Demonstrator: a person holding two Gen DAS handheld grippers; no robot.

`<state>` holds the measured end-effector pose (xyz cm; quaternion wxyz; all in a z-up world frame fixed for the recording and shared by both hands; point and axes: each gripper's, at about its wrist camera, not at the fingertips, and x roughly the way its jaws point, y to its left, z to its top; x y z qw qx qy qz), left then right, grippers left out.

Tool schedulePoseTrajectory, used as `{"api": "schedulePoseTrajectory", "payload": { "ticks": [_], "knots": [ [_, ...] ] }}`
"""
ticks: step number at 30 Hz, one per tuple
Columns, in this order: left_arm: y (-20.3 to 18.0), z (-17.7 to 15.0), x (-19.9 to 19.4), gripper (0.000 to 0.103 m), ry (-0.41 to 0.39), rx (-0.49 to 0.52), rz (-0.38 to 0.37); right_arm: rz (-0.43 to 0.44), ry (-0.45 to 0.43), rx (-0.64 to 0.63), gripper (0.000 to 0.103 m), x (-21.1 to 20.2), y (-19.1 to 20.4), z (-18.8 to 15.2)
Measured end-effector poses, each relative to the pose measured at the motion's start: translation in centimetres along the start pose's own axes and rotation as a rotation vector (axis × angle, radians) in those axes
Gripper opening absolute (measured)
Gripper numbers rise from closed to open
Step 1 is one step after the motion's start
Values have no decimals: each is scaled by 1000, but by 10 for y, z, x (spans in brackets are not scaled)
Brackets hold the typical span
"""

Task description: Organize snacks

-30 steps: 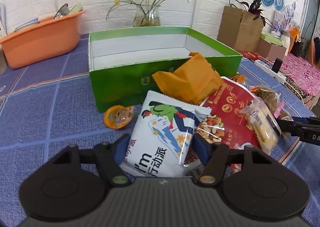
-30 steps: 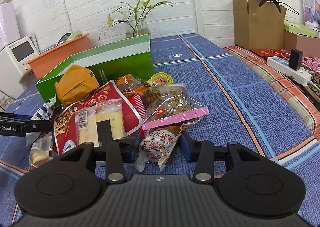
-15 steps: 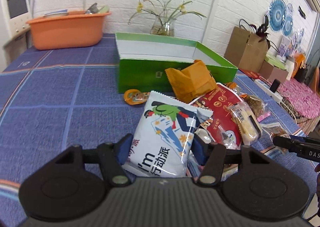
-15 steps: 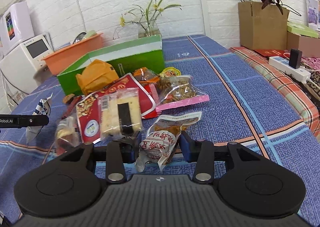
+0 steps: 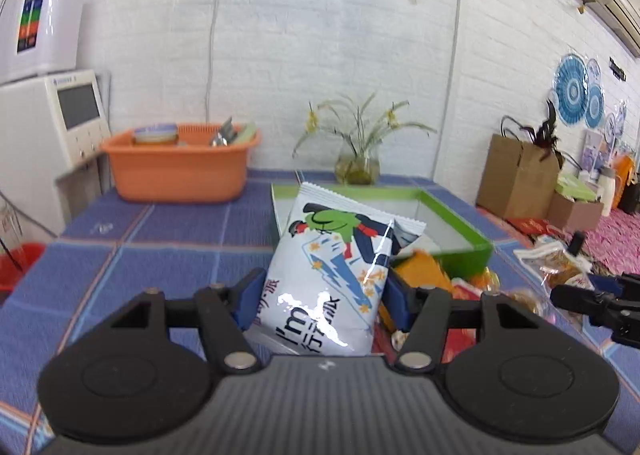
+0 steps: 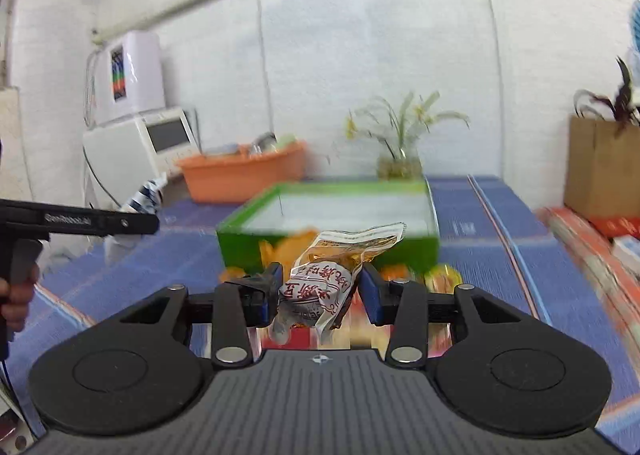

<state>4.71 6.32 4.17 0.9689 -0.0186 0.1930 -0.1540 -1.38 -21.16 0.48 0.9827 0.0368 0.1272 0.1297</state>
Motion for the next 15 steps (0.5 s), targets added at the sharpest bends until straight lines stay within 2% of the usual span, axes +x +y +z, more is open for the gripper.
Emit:
{"api": "schedulePoseTrajectory", "payload": {
  "ticks": [4, 8, 11, 15],
  "knots": [
    [-3, 32, 19, 60, -47, 3, 13, 22, -135, -36, 72, 12, -11, 35],
    [-10, 57, 54, 61, -69, 0, 47, 16, -203, -42, 72, 42, -26, 61],
    [-10, 67, 91, 61, -63, -33, 66, 24, -168, -28, 72, 83, -40, 69],
    [-12, 58, 132, 61, -23, -55, 96, 59, -35, 64, 72, 136, -59, 60]
  ]
}}
